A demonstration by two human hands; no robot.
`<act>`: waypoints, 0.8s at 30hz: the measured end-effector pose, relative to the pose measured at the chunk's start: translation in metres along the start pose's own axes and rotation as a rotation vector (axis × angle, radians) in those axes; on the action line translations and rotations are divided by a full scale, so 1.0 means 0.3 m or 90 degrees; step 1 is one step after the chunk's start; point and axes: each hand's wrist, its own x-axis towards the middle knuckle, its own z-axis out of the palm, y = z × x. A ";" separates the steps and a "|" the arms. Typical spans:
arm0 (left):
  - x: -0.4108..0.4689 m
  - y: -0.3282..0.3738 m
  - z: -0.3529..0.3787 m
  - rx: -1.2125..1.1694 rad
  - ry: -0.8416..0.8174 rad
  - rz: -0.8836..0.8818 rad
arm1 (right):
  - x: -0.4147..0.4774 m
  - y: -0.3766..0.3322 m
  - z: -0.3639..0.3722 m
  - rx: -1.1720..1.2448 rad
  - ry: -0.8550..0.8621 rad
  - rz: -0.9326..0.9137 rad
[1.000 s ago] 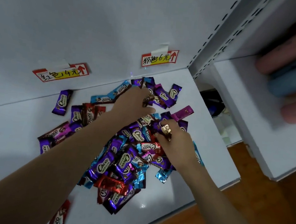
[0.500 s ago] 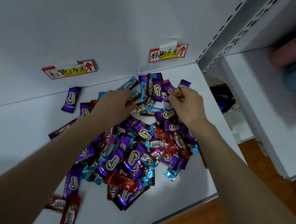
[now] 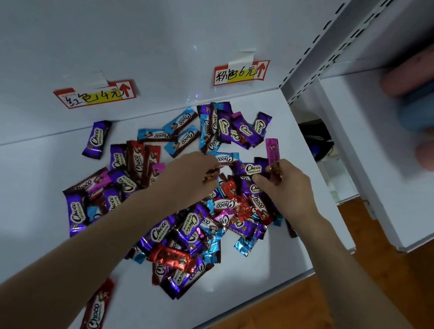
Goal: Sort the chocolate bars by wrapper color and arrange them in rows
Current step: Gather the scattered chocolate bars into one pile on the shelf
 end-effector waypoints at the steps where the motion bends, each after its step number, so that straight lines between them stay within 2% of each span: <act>1: 0.007 0.013 0.009 0.014 -0.002 0.002 | 0.001 0.004 0.004 -0.022 0.004 0.014; 4: 0.038 0.057 0.024 0.037 -0.001 0.030 | 0.023 -0.001 0.012 -0.049 0.052 0.069; 9: 0.096 0.078 0.026 0.134 -0.024 0.040 | 0.018 0.021 -0.007 0.090 0.073 0.082; 12: 0.110 0.028 0.006 0.185 0.056 0.003 | -0.017 0.042 -0.021 0.048 0.035 0.055; 16: 0.094 -0.031 -0.022 0.153 0.155 -0.020 | -0.039 0.058 -0.014 -0.005 0.065 0.031; 22: 0.000 -0.061 -0.043 0.062 0.174 -0.019 | -0.092 0.015 0.007 0.069 0.021 0.006; 24: -0.042 -0.072 -0.044 0.045 0.193 -0.041 | -0.109 -0.030 0.020 0.060 0.001 -0.039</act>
